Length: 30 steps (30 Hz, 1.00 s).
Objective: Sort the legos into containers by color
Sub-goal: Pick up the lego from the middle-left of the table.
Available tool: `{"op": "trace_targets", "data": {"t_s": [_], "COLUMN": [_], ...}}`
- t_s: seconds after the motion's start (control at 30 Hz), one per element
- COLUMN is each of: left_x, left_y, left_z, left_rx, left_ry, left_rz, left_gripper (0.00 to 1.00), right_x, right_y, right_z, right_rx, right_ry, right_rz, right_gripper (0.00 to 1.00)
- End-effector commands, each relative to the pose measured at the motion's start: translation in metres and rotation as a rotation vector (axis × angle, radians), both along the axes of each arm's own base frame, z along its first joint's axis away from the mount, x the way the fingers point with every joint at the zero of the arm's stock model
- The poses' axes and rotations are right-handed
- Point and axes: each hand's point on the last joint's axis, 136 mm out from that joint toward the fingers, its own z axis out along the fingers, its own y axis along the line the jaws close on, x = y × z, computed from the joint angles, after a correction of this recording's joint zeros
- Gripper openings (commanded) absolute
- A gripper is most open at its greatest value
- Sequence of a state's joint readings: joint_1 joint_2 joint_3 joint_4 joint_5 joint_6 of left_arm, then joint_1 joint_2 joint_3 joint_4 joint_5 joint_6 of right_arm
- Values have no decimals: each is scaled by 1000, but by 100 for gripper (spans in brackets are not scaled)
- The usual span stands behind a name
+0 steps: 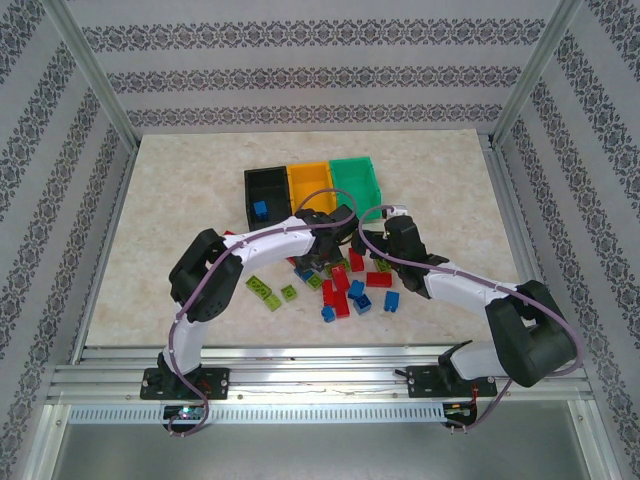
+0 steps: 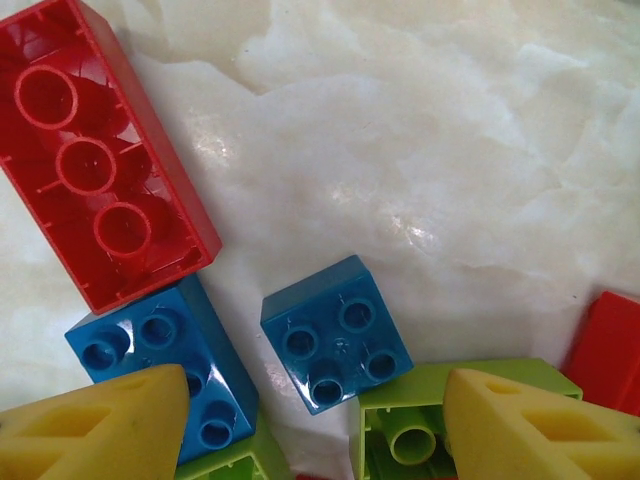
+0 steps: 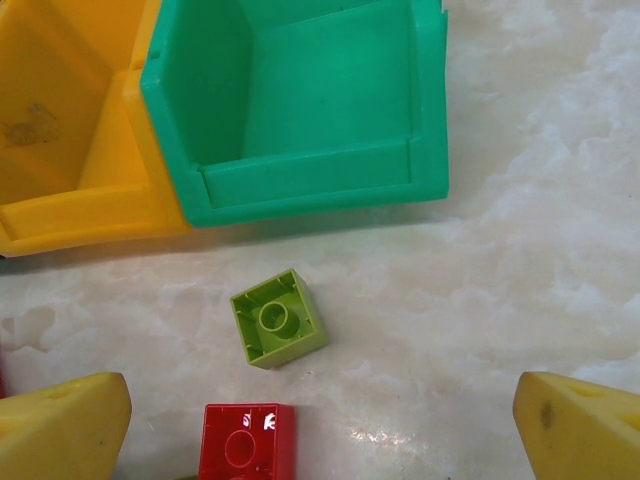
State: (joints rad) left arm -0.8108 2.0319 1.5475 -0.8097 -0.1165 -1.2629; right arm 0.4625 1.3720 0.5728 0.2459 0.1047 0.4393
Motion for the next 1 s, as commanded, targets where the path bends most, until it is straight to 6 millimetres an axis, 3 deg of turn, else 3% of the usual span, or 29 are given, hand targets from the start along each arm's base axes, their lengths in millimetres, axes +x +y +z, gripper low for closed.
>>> {"op": "trace_targets", "data": {"t_s": [0.0,0.13,0.27,0.67,0.8,0.97], "left_x": [-12,-30,-37,-29,-36,-41], "left_y": [8,28,39,34,42,56], "left_z": [-2,-1,-3,-26,-33,-41], "left_rx": [47,100,86,74,78,82], "left_ry": [46,96,59,65,77,73], "left_rz": [67,110,155,157,178,211], "left_gripper": [68,68,68,66,56,55], "right_x": [3,3,2,3,4,4], "right_y": [0,0,5,3,4,7], "right_z": [5,3,4,1,-2,-2], "right_rx": [-6,0,23,-6,-3,10], "right_ry": [-21,-19,-14,-7,-8,-2], "right_rz": [-10,-13,0,-4,-4,4], "right_gripper": [98,98,98,98,98,98]}}
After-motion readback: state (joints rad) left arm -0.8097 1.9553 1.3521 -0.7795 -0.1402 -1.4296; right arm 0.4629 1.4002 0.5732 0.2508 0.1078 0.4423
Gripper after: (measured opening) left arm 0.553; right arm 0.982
